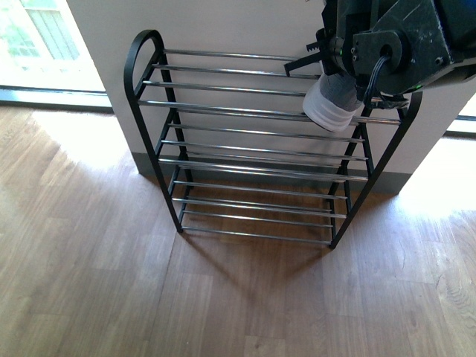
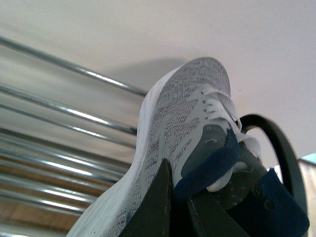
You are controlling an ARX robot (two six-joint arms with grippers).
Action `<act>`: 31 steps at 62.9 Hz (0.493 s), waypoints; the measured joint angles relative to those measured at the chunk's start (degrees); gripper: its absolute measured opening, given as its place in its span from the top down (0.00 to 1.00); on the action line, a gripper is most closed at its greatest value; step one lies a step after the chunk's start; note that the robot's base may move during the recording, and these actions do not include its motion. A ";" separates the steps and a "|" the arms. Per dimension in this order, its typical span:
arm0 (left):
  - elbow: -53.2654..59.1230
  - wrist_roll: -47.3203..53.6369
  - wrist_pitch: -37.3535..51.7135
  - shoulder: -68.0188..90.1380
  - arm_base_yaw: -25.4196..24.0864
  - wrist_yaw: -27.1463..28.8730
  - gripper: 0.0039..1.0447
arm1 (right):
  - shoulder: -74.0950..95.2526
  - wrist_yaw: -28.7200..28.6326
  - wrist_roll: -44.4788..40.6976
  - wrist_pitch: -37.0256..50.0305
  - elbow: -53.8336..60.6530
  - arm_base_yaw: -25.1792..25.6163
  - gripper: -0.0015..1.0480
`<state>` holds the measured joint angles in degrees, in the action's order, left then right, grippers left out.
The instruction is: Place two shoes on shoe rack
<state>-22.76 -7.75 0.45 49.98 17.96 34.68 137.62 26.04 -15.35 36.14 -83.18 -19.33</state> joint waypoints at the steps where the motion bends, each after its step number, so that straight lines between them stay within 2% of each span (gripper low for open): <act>1: 0.00 0.02 0.00 0.00 0.00 -0.02 0.99 | 0.17 -0.02 -1.40 0.59 0.07 0.00 0.99; 8: 0.00 0.02 0.00 0.00 0.00 -0.02 0.99 | 0.35 -0.39 -5.97 -1.16 0.07 0.35 0.97; 14: 0.00 0.02 0.00 0.00 0.00 -0.02 0.99 | 0.31 -1.31 -5.86 -2.89 0.00 0.39 0.78; 23: 0.00 0.00 0.00 0.00 0.00 0.00 0.99 | -1.49 -3.41 -3.89 -4.17 1.33 0.37 0.57; 31: 0.00 0.02 0.00 0.00 0.00 -0.02 0.99 | -8.63 -6.29 1.84 -5.64 6.14 0.33 0.30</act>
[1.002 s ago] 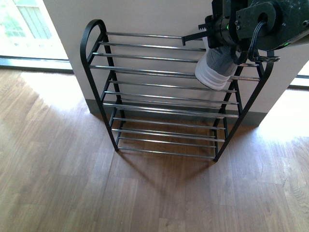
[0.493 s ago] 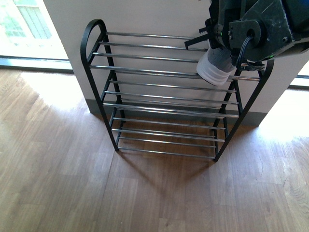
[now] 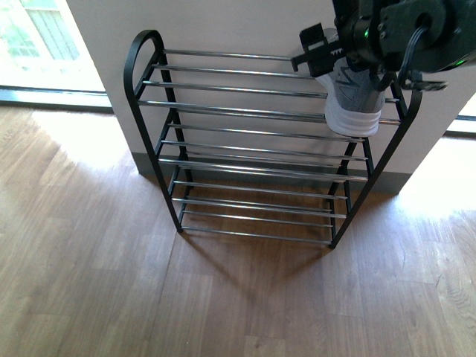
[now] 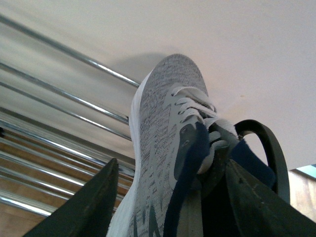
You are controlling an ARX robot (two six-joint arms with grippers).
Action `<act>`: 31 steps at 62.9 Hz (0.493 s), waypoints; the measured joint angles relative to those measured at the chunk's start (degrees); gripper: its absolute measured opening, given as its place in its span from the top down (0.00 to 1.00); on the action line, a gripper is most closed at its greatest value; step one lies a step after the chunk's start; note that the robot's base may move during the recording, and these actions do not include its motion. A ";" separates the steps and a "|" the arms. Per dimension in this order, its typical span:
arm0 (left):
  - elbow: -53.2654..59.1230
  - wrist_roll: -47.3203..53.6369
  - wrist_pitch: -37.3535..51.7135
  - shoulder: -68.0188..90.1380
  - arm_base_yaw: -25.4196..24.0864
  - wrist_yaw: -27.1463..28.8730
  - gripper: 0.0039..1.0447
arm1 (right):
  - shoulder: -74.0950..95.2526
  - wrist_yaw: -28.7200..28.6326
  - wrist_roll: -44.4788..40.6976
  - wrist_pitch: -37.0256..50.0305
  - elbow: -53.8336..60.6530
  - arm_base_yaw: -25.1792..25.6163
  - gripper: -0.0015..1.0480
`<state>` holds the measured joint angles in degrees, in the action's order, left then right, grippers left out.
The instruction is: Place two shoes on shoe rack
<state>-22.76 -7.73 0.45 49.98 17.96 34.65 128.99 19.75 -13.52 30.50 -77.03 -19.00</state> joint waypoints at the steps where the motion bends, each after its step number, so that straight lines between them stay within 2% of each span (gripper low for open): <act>1: 0.00 -0.02 0.00 0.00 0.00 0.02 0.99 | -0.52 -0.20 0.46 -0.04 0.37 0.00 0.28; 10: 0.00 -0.02 0.02 0.00 0.00 0.02 0.99 | -9.29 -3.52 6.73 -1.25 6.73 -0.07 0.07; 20: 0.00 0.00 0.00 0.00 0.00 0.02 0.99 | -19.98 -8.13 11.93 -0.94 15.61 -0.22 0.09; 31: 0.00 -0.02 0.00 0.00 0.00 0.02 0.99 | -39.23 -17.03 18.01 -3.13 29.68 -1.01 0.09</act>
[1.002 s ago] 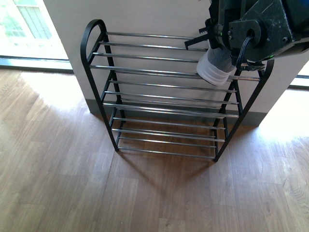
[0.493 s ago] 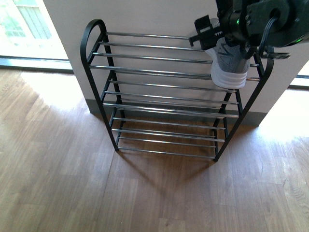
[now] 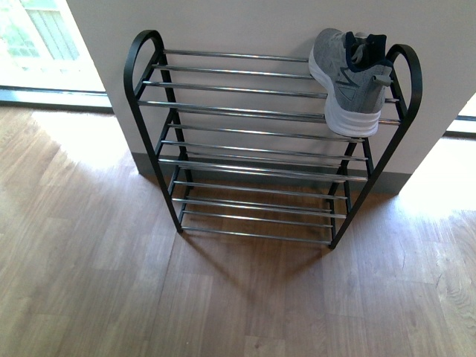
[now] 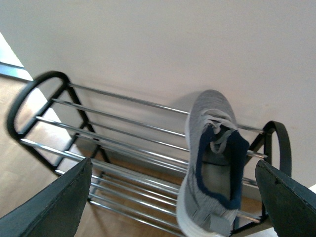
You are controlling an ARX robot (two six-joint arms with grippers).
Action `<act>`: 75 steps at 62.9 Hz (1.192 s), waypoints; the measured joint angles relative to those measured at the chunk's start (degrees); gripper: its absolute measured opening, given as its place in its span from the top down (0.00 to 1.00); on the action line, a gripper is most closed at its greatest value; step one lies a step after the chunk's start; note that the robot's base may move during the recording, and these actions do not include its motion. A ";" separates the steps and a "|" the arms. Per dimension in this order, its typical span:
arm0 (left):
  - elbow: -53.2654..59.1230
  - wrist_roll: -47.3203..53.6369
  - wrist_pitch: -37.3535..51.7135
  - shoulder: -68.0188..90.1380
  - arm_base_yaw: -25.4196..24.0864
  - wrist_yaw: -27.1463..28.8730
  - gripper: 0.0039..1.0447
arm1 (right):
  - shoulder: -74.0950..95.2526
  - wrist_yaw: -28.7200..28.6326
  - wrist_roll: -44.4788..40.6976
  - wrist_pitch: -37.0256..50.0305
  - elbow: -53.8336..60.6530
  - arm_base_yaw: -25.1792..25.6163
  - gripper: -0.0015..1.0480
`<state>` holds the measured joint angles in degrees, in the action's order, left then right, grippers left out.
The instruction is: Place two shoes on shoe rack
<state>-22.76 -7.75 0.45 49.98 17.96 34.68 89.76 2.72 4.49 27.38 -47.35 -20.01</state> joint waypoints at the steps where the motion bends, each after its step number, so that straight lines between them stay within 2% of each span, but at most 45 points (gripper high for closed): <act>1: 0.00 0.00 0.00 0.00 0.00 0.00 0.99 | -2.19 -0.87 0.44 -0.52 1.44 -0.02 0.09; 15: 0.00 0.00 0.02 0.00 0.00 0.00 0.99 | -25.57 -8.79 3.39 -9.66 15.63 0.92 0.09; 22: 0.00 0.00 0.02 0.00 0.00 0.00 0.99 | -37.57 -12.94 5.42 -15.28 21.14 4.44 0.09; 27: 0.00 0.02 0.00 0.00 0.00 0.00 0.99 | -45.88 -16.00 6.73 -18.01 24.46 9.22 0.09; 30: 0.00 0.02 0.00 0.00 0.00 0.00 0.99 | -49.40 -16.22 6.86 -18.67 25.81 11.93 0.09; 36: 0.00 0.02 0.00 0.00 0.00 -0.02 0.99 | -50.12 -15.47 6.84 -18.36 25.99 12.46 0.09; 41: 0.00 0.00 0.00 0.00 0.00 -0.09 0.99 | -51.60 2.25 0.31 -6.73 31.52 10.21 0.26; 44: 0.00 0.00 0.00 0.00 0.00 0.00 0.99 | -53.35 5.44 -1.51 -5.29 33.51 10.84 0.36; 60: 0.00 0.00 0.00 0.00 0.00 -0.11 0.99 | -59.25 2.56 -3.78 -5.57 39.12 14.16 0.76; 62: 0.00 0.00 0.00 0.00 0.00 -0.09 0.99 | -60.35 -0.92 -4.00 -6.01 39.67 16.28 0.83; 66: 0.00 0.00 0.00 0.00 0.00 -0.07 0.99 | -62.49 -2.21 -4.13 -6.73 40.98 19.37 0.98; 75: 0.00 0.02 0.00 0.00 0.00 -0.04 0.99 | -65.26 -2.73 -4.28 -8.04 42.62 19.78 0.98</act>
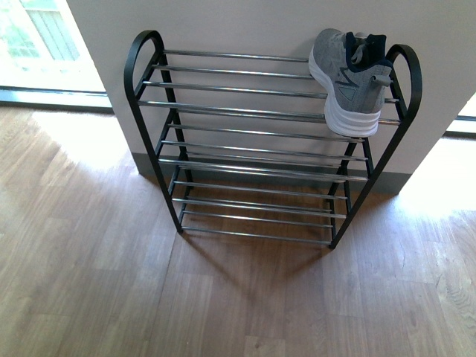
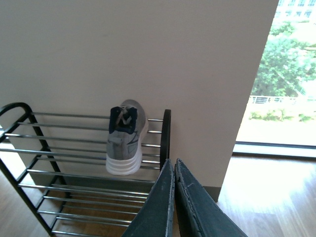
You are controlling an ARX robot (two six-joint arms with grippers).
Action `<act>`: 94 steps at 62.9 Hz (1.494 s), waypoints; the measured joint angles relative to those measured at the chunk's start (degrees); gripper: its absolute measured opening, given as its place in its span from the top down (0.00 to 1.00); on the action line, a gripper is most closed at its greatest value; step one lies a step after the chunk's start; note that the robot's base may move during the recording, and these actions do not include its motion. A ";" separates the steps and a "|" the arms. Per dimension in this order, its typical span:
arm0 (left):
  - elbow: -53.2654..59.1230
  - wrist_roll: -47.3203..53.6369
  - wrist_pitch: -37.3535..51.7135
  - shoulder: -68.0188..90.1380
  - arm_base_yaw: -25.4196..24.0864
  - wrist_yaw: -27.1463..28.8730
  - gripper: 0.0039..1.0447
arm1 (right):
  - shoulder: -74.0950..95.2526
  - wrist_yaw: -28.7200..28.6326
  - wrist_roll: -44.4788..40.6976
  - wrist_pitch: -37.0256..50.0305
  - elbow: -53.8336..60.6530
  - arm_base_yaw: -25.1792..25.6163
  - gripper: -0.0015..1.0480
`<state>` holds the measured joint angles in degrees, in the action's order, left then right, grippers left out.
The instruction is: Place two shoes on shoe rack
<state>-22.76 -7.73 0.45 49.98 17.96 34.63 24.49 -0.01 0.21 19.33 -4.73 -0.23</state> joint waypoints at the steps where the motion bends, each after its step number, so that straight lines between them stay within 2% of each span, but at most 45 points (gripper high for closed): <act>1: 0.00 0.00 0.00 0.00 0.00 0.00 0.99 | -0.42 0.00 0.00 -0.22 0.15 0.02 0.98; 54: 0.00 -0.02 0.00 0.00 0.00 -0.02 0.99 | -14.32 0.00 -0.02 -9.09 3.63 0.04 0.98; 62: 0.00 -0.02 0.00 0.00 0.00 -0.02 0.99 | -22.51 0.04 -0.02 -18.62 3.61 0.04 0.98; 94: 0.00 -0.02 0.00 0.00 0.00 0.00 0.99 | -24.11 0.04 -0.02 -19.19 3.61 0.04 0.98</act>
<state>-22.76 -7.75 0.45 49.98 17.96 34.63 0.38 0.03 0.19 0.14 -1.13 -0.19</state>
